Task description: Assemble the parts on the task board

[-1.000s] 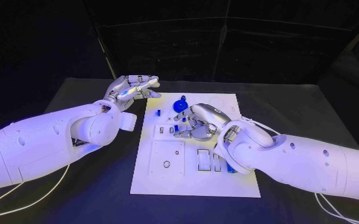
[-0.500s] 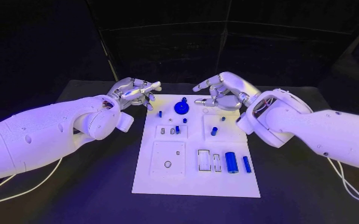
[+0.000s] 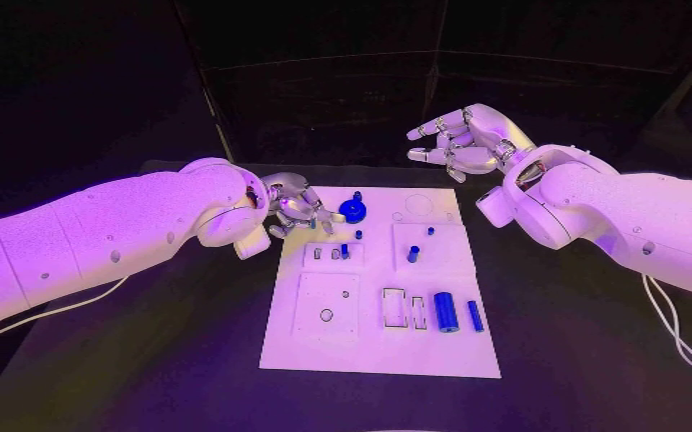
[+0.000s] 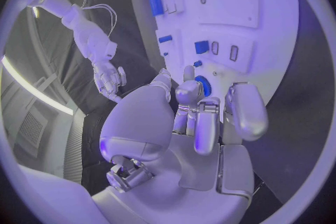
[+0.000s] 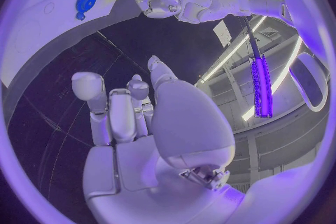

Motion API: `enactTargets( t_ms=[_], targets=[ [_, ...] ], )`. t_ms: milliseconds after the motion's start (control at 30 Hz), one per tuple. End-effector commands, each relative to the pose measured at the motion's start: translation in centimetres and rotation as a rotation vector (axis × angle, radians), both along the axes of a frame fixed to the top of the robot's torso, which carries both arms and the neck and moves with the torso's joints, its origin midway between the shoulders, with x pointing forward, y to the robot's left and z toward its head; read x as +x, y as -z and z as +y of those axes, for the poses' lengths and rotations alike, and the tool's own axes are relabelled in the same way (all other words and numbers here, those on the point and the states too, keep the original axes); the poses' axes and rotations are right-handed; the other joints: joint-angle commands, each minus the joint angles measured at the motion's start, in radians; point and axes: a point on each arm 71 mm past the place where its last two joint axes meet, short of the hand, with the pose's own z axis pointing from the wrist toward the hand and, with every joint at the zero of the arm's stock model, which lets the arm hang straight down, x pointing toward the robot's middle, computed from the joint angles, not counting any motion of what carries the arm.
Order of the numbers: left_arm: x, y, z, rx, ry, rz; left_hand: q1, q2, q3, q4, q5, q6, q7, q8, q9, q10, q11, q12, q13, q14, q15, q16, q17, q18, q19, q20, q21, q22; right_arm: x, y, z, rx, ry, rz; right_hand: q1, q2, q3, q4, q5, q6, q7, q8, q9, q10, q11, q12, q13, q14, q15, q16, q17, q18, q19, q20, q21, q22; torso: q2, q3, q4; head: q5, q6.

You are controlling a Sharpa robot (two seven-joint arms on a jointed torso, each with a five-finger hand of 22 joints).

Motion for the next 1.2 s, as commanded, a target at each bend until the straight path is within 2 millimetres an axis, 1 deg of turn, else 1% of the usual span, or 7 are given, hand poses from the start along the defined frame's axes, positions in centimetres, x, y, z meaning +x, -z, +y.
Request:
enactTargets(
  t_ms=[33, 367, 500, 567, 800, 967, 1200],
  targets=[
    [-0.1, 0.7, -0.3, 0.257, 0.075, 0.043, -0.022, 0.006, -0.037, 0.02, -0.001, -0.016, -0.011, 0.049, 0.051, 0.008, -0.008, 0.066, 0.067, 0.105, -0.012, 0.003, 0.263, -0.013, 0.0, -0.008, 0.022, 0.027, 0.3, 0.0, 0.1, 0.034, -0.014, 0.021, 0.003, 0.002, -0.01, 0.005, 0.004, -0.008, 0.002, 0.004, -0.001, -0.009, 0.0, -0.005, -0.004, 0.011, -0.008, -0.006, -0.003, 0.021, -0.005, -0.001, -0.009, -0.006, -0.008, 0.0057, -0.0005, 0.005, -0.004],
    [0.2, 0.9, -3.2, 0.351, 0.088, 0.028, -0.035, 0.018, -0.106, 0.039, 0.001, -0.065, -0.015, 0.131, 0.15, 0.003, -0.014, 0.108, 0.111, 0.105, -0.014, 0.003, 0.263, -0.017, -0.002, -0.012, 0.053, 0.068, 0.7, 0.1, 0.3, 0.03, -0.007, 0.033, -0.001, 0.002, -0.016, 0.01, 0.005, -0.009, 0.002, 0.004, -0.001, -0.009, 0.0, -0.006, -0.006, 0.012, -0.009, -0.009, -0.005, 0.021, -0.003, -0.001, -0.014, -0.011, -0.006, 0.0039, -0.0006, 0.004, -0.008],
    [0.1, 0.9, -4.1, 0.377, 0.094, 0.024, -0.039, 0.025, -0.125, 0.039, -0.002, -0.081, -0.018, 0.153, 0.181, 0.003, -0.013, 0.116, 0.119, 0.105, -0.017, 0.003, 0.263, -0.02, 0.0, -0.012, 0.063, 0.082, 0.8, 0.2, 0.6, 0.02, -0.014, 0.037, -0.002, 0.005, -0.024, 0.015, 0.02, 0.004, -0.002, 0.014, 0.002, 0.002, -0.003, 0.008, 0.003, 0.016, -0.011, -0.008, 0.0, 0.021, 0.003, -0.002, -0.017, -0.01, -0.002, 0.0025, -0.0023, 0.004, -0.015],
    [0.1, 0.9, -4.5, 0.384, 0.097, 0.021, -0.038, 0.026, -0.128, 0.039, -0.002, -0.084, -0.018, 0.156, 0.186, 0.004, -0.014, 0.118, 0.121, 0.105, -0.016, 0.003, 0.263, -0.02, 0.001, -0.012, 0.065, 0.086, 0.8, 0.2, 0.7, 0.014, -0.017, 0.036, -0.002, 0.005, -0.026, 0.016, 0.023, 0.005, -0.002, 0.016, 0.003, 0.002, -0.004, 0.008, 0.002, 0.016, -0.011, -0.01, -0.002, 0.021, 0.004, -0.003, -0.018, -0.011, -0.002, 0.0012, -0.0008, 0.001, -0.018],
    [0.7, 0.9, -5.3, 0.39, 0.097, 0.013, -0.034, 0.03, -0.141, 0.037, -0.002, -0.098, -0.018, 0.172, 0.21, -0.004, -0.014, 0.112, 0.115, 0.105, -0.016, 0.003, 0.263, -0.02, -0.001, -0.013, 0.067, 0.088, 0.8, 0.2, 1.0, 0.009, -0.022, 0.033, -0.003, 0.004, -0.03, 0.018, 0.029, 0.003, -0.003, 0.017, 0.002, -0.001, -0.004, 0.005, -0.001, 0.017, -0.012, -0.011, -0.002, 0.021, 0.005, -0.004, -0.022, -0.015, 0.0, 0.0025, -0.002, 0.002, -0.029],
    [0.9, 1.0, -5.6, 0.395, 0.1, 0.014, -0.029, 0.032, -0.145, 0.035, -0.002, -0.103, -0.017, 0.176, 0.217, -0.007, -0.014, 0.11, 0.112, 0.105, -0.016, 0.003, 0.263, -0.02, -0.002, -0.012, 0.068, 0.09, 0.8, 0.2, 1.2, 0.008, -0.024, 0.035, -0.004, 0.004, -0.032, 0.02, 0.032, 0.002, -0.003, 0.017, 0.002, 0.0, -0.004, 0.006, -0.001, 0.018, -0.012, -0.011, -0.001, 0.021, 0.006, -0.004, -0.022, -0.016, 0.003, 0.0022, -0.0029, 0.003, -0.029],
    [1.2, 1.1, -6.0, 0.407, 0.102, 0.021, -0.024, 0.035, -0.147, 0.034, -0.001, -0.108, -0.017, 0.179, 0.224, -0.01, -0.013, 0.107, 0.109, 0.105, -0.016, 0.003, 0.263, -0.02, -0.002, -0.012, 0.068, 0.09, 0.9, 0.3, 1.4, 0.006, -0.025, 0.039, -0.004, 0.004, -0.034, 0.021, 0.034, 0.001, -0.003, 0.017, 0.002, 0.002, -0.004, 0.009, 0.001, 0.019, -0.012, -0.009, 0.002, 0.021, 0.007, -0.004, -0.022, -0.014, 0.002, 0.0015, -0.0033, 0.003, -0.038]
  ],
)
